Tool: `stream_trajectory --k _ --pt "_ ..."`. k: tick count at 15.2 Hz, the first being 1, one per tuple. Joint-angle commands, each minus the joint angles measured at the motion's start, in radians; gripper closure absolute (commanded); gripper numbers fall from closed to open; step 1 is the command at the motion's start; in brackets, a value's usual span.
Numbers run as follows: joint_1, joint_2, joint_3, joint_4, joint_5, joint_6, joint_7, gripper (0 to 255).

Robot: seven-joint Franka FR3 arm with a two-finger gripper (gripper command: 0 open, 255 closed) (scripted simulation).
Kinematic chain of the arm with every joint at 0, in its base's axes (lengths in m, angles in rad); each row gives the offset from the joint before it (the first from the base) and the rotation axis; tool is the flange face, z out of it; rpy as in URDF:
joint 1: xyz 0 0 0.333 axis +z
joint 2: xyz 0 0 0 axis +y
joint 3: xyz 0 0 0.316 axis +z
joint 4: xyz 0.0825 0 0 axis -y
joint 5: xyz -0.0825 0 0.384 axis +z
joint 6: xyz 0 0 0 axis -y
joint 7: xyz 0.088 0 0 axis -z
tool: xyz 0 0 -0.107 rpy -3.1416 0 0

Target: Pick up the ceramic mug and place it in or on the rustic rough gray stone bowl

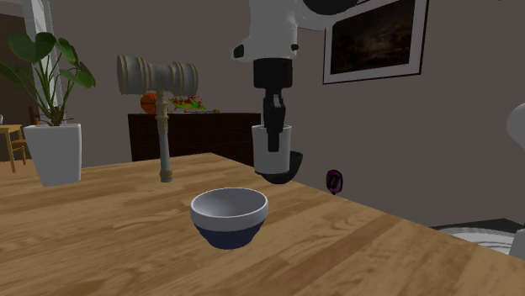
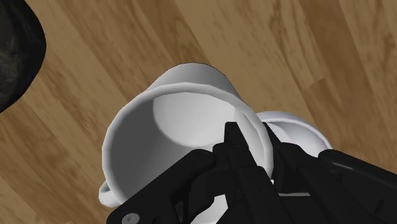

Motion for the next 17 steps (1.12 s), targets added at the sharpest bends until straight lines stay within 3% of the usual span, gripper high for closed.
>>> stream_trajectory --k 1,12,17 --pt "0.001 -0.006 0.001 0.023 0.000 -0.029 0.000 255" --pt "0.002 -0.023 0.001 0.143 0.000 -0.165 -0.006 255" --pt "-0.062 -0.022 -0.048 0.155 0.006 -0.171 -0.120 255"
